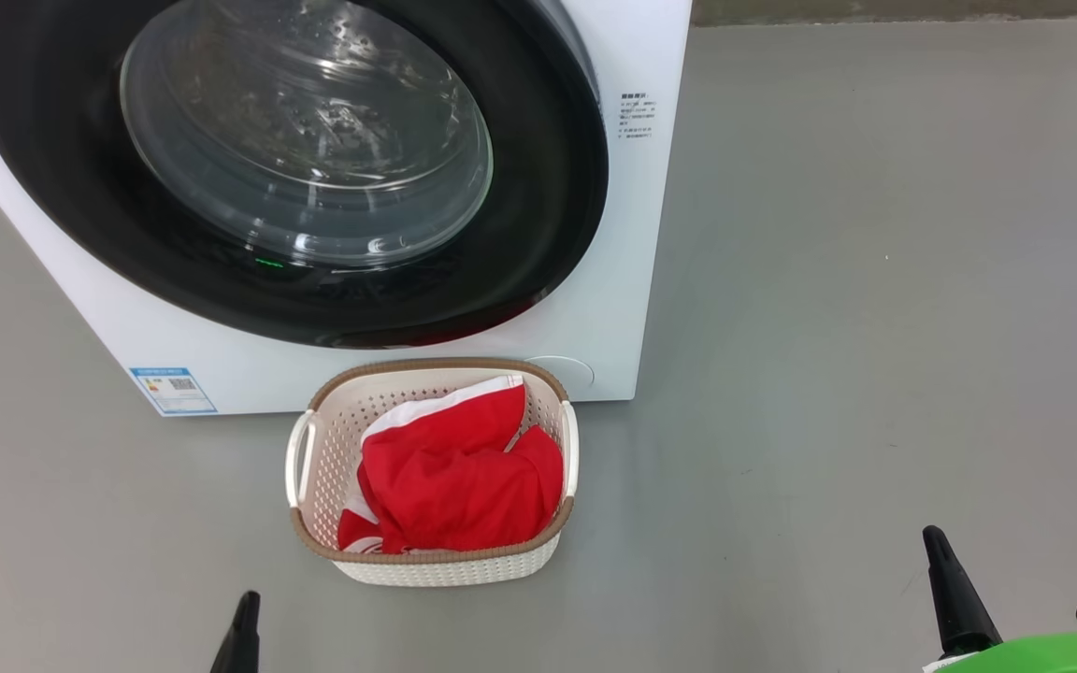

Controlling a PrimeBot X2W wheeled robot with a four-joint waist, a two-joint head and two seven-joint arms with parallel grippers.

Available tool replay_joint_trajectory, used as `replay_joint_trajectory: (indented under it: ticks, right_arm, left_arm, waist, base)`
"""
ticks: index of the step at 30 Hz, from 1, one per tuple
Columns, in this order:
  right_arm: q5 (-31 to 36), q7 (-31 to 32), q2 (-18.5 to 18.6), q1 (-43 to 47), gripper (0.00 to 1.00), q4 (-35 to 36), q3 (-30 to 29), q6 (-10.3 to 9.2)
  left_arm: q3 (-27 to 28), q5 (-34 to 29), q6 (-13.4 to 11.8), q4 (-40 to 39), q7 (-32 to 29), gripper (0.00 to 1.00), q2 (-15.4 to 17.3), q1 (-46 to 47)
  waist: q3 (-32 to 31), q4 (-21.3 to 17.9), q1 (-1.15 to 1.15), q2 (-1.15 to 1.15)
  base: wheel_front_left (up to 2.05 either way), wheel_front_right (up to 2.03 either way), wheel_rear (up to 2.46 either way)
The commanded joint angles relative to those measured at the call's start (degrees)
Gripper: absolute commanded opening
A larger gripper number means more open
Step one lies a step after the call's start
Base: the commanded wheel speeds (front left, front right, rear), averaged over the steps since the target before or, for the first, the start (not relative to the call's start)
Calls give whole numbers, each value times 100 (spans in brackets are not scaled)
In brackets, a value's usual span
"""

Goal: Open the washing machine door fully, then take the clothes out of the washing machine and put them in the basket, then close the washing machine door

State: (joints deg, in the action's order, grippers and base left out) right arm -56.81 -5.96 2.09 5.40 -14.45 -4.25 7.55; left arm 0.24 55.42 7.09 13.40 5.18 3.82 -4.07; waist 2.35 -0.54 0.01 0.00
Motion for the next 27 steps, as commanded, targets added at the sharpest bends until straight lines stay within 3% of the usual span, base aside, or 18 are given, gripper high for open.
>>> replay_joint_trajectory:
  ticks: [1, 27]
  right_arm:
    - [-123, 20, 120, -236, 0, 131, 64, -3]
    - [-1608, 449, 171, -608, 0, 100, 39, -5]
  left_arm:
    - [146, 129, 19, -106, -17, 0, 66, 280]
    - [281, 1643, 28, -38, -439, 0, 47, 582]
  waist:
    - [-3, 1, 0, 0]
    - [-91, 23, 0, 0]
  base:
    - [0, 0, 0]
    - [0, 0, 0]
